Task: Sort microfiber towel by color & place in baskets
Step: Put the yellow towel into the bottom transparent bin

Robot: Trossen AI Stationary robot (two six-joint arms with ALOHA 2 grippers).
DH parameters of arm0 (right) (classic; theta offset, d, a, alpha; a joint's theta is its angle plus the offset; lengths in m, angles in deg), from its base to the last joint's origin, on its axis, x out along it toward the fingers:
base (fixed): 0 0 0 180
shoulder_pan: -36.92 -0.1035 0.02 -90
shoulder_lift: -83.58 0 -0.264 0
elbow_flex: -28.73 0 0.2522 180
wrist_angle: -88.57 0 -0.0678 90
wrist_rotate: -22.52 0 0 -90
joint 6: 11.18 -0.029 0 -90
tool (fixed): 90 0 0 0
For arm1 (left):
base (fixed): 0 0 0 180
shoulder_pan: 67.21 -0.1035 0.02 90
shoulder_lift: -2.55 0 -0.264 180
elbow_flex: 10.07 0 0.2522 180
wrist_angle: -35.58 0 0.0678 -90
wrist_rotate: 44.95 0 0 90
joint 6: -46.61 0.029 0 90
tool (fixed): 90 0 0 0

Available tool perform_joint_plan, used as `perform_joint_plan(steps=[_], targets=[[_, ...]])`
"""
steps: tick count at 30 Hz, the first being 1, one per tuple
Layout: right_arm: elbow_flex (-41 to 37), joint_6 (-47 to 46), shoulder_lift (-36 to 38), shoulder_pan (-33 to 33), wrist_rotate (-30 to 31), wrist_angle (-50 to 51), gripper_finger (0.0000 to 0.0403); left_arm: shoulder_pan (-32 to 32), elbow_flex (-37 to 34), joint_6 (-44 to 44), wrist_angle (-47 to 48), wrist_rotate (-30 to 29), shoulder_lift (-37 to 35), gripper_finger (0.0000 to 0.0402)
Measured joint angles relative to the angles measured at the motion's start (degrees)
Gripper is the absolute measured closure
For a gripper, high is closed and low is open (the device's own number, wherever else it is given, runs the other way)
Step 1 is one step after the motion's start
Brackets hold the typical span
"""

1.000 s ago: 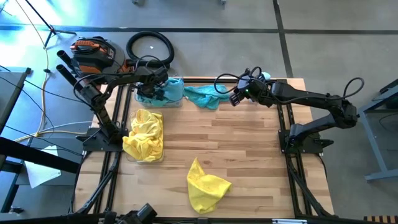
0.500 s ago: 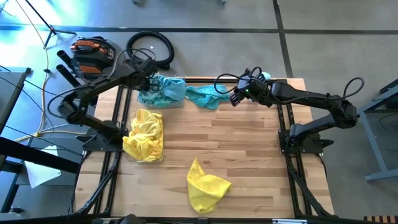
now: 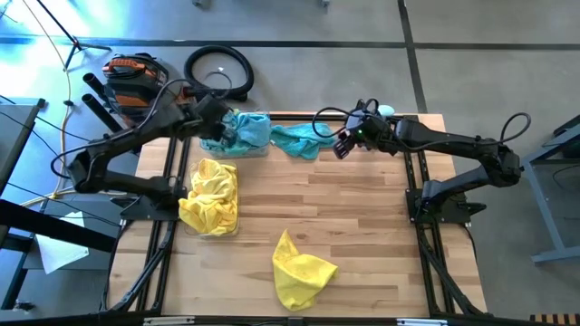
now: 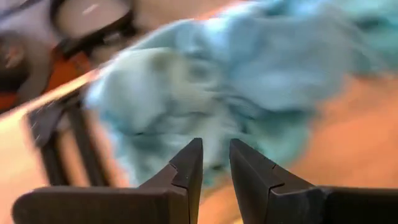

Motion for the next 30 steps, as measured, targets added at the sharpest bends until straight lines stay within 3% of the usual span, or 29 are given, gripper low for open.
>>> perform_joint_plan(steps=[2,6,8,15,21,26,30], targets=[[0.0,-0.5,0.0,0.0,-2.1,-0.4,0.0224,3.1,-0.3,5.1,-1.0,3.1,-0.4,0.0332],[0.0,-1.5,0.0,-0.9,-12.8,-1.9,0.0224,7.8,-2.0,15.1,-1.2,14.6,-1.9,0.0332],[0.0,-2.9,0.0,-3.0,-14.3,-3.4,0.0224,10.1,-3.8,17.1,-2.8,17.3,-3.3,0.0332],[0.0,-9.2,0.0,-15.0,-3.9,-10.2,0.0224,17.3,-15.4,14.3,-14.1,24.1,-15.3,0.0332],[3.0,-18.5,-2.3,-25.2,2.4,-9.9,0.0224,23.7,-19.7,11.9,-17.2,24.6,-27.7,0.0332],[11.6,-22.7,-12.0,-32.2,5.2,-7.3,0.0224,27.2,-19.7,13.9,-17.9,23.8,-35.4,0.0332],[24.2,-29.3,-24.0,-35.2,4.0,5.2,0.0224,28.7,-19.7,14.4,-16.6,23.7,-40.1,0.0332]])
